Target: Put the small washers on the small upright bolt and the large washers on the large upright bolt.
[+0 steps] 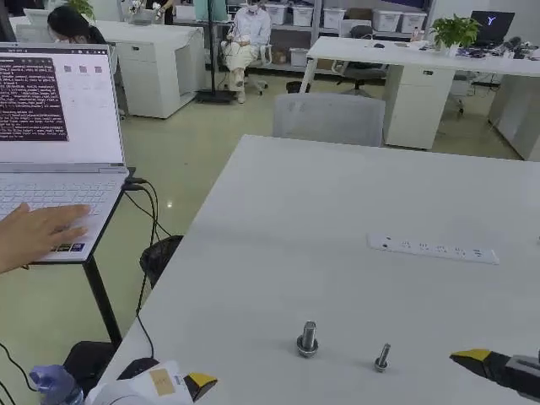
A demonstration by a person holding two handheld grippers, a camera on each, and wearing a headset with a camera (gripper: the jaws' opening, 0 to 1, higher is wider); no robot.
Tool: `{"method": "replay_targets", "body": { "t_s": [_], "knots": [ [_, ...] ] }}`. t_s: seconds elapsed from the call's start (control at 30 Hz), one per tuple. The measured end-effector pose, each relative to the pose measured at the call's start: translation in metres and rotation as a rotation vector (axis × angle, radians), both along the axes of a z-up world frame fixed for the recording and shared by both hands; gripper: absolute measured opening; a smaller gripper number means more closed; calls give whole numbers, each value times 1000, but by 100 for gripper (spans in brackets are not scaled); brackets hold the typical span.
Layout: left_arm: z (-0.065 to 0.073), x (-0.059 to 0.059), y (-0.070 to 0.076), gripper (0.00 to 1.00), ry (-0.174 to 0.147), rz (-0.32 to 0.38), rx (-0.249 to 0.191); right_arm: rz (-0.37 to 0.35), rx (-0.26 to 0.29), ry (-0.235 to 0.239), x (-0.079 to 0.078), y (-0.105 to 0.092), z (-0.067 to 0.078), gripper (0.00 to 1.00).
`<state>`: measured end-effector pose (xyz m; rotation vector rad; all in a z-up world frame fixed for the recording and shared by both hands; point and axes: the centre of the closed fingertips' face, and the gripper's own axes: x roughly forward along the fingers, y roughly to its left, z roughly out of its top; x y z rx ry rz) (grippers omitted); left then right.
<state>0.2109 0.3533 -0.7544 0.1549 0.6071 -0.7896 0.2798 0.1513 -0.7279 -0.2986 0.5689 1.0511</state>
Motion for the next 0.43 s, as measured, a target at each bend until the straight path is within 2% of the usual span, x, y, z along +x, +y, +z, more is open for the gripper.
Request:
{"method": "replay_targets", "body": {
  "t_s": [0.07, 0.13, 0.23, 0.43],
  "knots": [
    [1, -1, -2, 91, 9, 2, -15, -2, 2, 20, -6, -2, -4, 71],
    [0, -3, -4, 91, 18, -3, -18, -6, 0, 13, -9, -4, -7, 72],
    [-2, -4, -3, 92, 18, -3, -13, -29, 42, -1, -14, -6, -6, 79],
    [1, -8, -6, 93, 22, 5, -40, -47, 71, -5, -25, -10, -8, 88]
  ]
}}
